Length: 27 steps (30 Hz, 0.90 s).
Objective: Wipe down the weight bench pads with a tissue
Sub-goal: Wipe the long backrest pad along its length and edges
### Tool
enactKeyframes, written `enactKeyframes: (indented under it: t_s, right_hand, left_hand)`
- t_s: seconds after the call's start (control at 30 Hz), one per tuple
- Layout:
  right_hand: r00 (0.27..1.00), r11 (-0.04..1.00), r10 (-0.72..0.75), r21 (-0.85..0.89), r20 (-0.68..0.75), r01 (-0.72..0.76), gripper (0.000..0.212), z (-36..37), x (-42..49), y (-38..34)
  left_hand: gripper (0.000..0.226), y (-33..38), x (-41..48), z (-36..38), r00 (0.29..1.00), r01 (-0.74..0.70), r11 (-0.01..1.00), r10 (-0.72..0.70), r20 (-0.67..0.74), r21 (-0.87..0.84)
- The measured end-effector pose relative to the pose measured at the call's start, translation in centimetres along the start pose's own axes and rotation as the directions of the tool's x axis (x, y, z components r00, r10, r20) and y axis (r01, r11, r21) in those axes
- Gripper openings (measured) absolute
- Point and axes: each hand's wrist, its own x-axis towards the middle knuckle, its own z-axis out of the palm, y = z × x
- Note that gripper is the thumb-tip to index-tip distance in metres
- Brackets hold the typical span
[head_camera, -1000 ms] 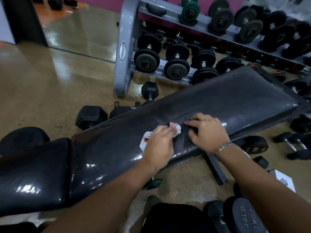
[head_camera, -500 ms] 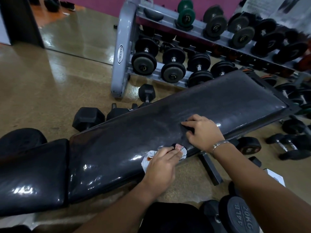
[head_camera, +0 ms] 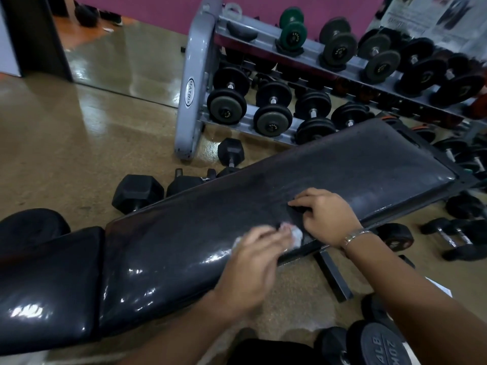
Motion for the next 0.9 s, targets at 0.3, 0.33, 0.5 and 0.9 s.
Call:
enactKeyframes:
  t_s: [0.3,0.33,0.5,0.9]
  right_hand:
    - [0.964,0.994,0.004,-0.105,-0.267,-0.034,0.039,0.8,0.1,3.3]
    - [0.964,0.993,0.003,-0.114,-0.266,-0.034,0.040,0.9,0.1,3.4]
    - [0.964,0.992,0.017,-0.114,-0.264,-0.048,0.036,1.2,0.0,3.5]
    - [0.967,0.993,0.050,-0.093,-0.251,-0.075,0.034,1.1,0.1,3.3]
  left_hand:
    - [0.034,-9.8,12.6,-1.7,0.986,0.151,0.949,-0.126,-0.106,0.277]
    - [0.034,-10.2,13.5,-1.4,0.987,0.150,0.943,-0.126,-0.099,0.297]
    - [0.035,-11.7,15.7,0.7,0.986,0.166,0.924,-0.161,-0.044,0.343]
    - [0.032,-10.3,15.0,2.2,0.956,0.295,0.940,-0.289,-0.057,0.174]
